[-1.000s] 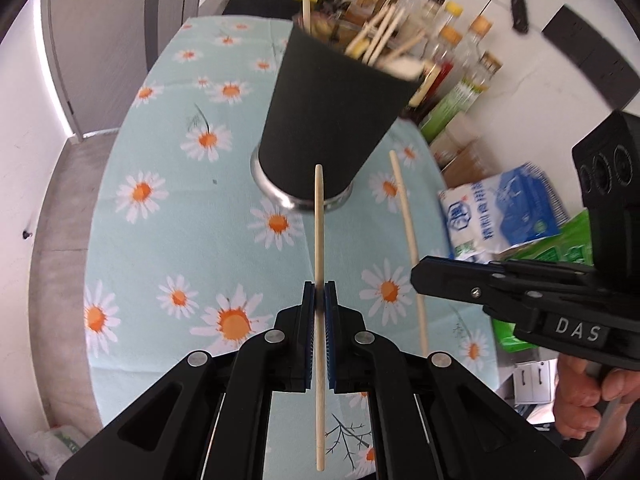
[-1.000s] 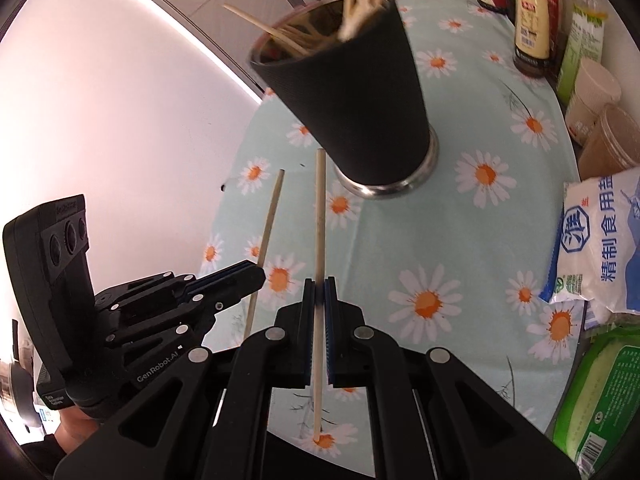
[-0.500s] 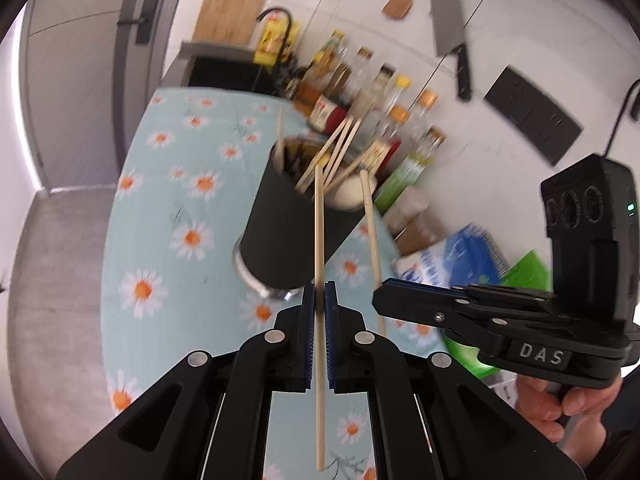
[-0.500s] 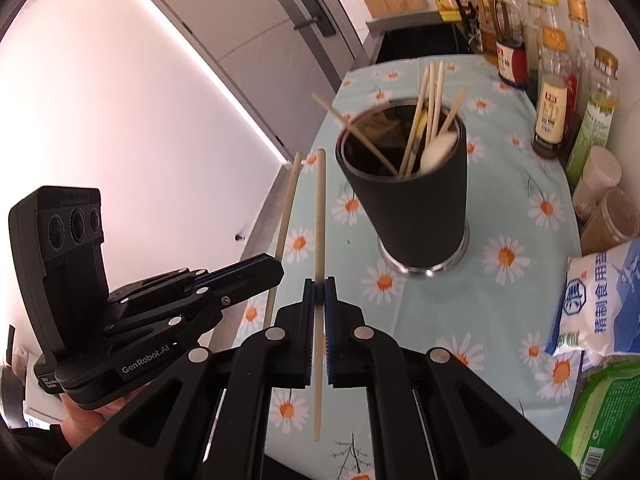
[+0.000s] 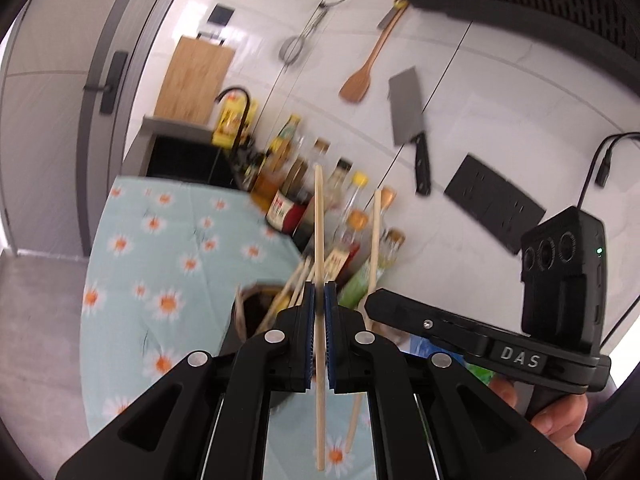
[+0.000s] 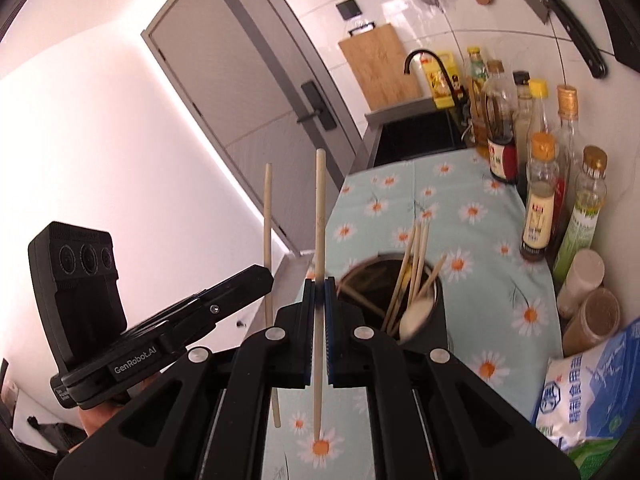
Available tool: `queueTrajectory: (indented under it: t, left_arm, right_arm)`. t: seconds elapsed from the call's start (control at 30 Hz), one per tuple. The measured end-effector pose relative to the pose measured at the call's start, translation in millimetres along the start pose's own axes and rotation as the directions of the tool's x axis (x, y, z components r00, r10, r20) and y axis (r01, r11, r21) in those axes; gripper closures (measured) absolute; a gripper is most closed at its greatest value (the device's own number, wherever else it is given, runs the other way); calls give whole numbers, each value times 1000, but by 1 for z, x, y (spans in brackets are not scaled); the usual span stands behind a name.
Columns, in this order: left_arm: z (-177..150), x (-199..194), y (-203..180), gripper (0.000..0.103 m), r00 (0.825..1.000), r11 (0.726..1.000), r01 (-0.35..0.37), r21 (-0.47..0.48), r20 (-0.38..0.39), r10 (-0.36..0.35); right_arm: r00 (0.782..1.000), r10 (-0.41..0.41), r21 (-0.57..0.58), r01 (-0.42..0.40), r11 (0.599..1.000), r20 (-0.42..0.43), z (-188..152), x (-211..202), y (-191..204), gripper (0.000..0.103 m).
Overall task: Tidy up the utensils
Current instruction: 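Carry both chopsticks up over the black holder with both grippers, then lower the chopsticks into the black holder and open both grippers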
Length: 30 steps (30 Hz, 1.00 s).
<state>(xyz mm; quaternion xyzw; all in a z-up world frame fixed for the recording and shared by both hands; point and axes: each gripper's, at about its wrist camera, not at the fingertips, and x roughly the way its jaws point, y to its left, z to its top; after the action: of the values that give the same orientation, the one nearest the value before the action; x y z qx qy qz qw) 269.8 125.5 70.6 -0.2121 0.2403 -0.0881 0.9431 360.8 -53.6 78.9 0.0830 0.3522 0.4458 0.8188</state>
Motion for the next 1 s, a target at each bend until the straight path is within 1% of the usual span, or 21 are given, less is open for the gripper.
queueTrajectory:
  t: [0.1,0.2,0.3,0.4,0.47,0.53,0.63,0.73,0.9,1.0]
  left_arm:
    - [14,6,0,99,998,1000,6,25,55,-8]
    - [24,10,2,99,996,999,13,39,92,-17]
    - [32,15,6,99,989,998,46,46,141,-52]
    - [37,25,14,99,984,997,61,36,167,-67]
    - [39,30,19,99,981,997,66,31,181,-70]
    - [39,35,23,99,979,997,75,26,190,-78]
    - [36,44,30,99,978,997,77,22,192,-79]
    - [32,54,37,99,984,998,65,9,166,-66]
    - [22,65,48,99,989,998,69,-16,133,-66]
    - [18,69,51,98,991,996,82,-28,109,-78]
  right_arm:
    - [999,4,8,-4,1000,45,15,3,-6,97]
    - [997,10,16,-11,1000,74,26,7,-13,97]
    - [994,7,23,-10,1000,108,34,12,-20,97]
    - [990,2,27,-6,1000,142,37,15,-26,97]
    - [986,-16,25,12,1000,168,37,18,-29,97]
    - [984,-15,34,9,999,176,38,21,-34,97]
    - [981,-33,40,26,999,193,36,27,-39,97]
    - [979,-50,35,44,998,200,31,35,-42,97]
    - [982,-70,68,59,996,174,24,48,-49,97]
    - [987,-66,93,53,994,146,19,53,-53,97]
